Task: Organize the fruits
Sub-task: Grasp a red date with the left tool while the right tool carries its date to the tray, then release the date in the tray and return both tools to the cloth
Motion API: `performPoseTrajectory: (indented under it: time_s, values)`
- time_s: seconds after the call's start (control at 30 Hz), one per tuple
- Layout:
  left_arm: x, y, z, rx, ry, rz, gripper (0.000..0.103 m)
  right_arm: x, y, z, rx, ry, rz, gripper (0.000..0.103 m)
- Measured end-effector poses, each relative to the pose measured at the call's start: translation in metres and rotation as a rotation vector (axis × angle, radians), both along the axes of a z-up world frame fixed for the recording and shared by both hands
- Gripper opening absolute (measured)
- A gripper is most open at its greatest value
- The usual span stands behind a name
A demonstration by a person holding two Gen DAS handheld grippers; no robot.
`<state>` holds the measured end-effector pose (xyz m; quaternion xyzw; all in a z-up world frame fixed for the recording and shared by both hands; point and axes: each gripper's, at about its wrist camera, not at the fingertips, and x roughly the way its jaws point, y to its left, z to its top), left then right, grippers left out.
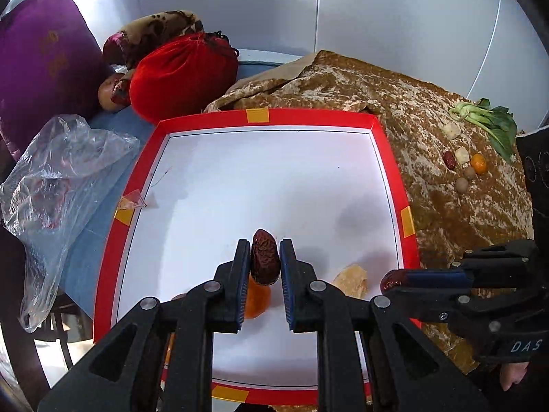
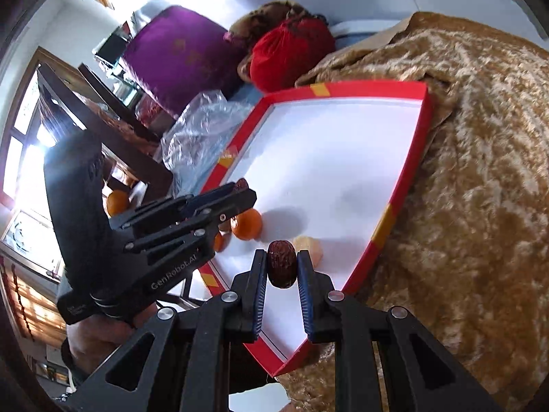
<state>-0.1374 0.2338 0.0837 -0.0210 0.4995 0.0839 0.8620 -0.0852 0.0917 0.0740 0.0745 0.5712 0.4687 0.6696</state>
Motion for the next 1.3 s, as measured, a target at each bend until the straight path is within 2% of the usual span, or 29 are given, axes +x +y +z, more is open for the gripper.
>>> performPoseTrajectory:
  time_s: [0.33,0.5,0.63,0.7,0.8,0.93,1.0,1.2,1.3]
  values:
    - [0.008,-0.009,-0.01,0.017,0.045,-0.052,0.015,-0.012,0.006,-0.009,-0.029,0.007,0.041,0.018]
    - [0.01,-0.009,-0.016,0.039,0.073,-0.05,0.015,-0.017,0.012,-0.013,-0.054,0.008,0.069,0.021]
    - [0.01,-0.004,-0.013,0.056,0.055,-0.013,0.015,-0.017,0.012,-0.006,-0.04,0.007,0.07,0.021]
    - [0.011,-0.003,-0.008,0.057,0.03,-0.009,0.019,-0.011,0.003,0.004,-0.013,-0.002,0.049,0.021]
    - [0.013,-0.009,0.004,0.042,-0.031,-0.017,0.025,0.003,-0.02,0.019,0.021,-0.023,-0.014,0.022]
    - [0.019,-0.035,0.021,0.005,-0.12,-0.089,0.039,0.031,-0.067,0.031,0.035,-0.031,-0.135,0.022]
    - [0.025,-0.056,0.024,-0.004,-0.139,-0.148,0.039,0.049,-0.099,0.034,0.029,-0.023,-0.218,0.022]
    - [0.053,-0.135,0.016,0.039,-0.113,-0.332,0.041,0.093,-0.187,0.026,-0.003,0.04,-0.45,0.022]
    - [0.068,-0.166,0.007,0.009,-0.08,-0.389,0.042,0.11,-0.213,0.011,-0.047,0.086,-0.531,0.022]
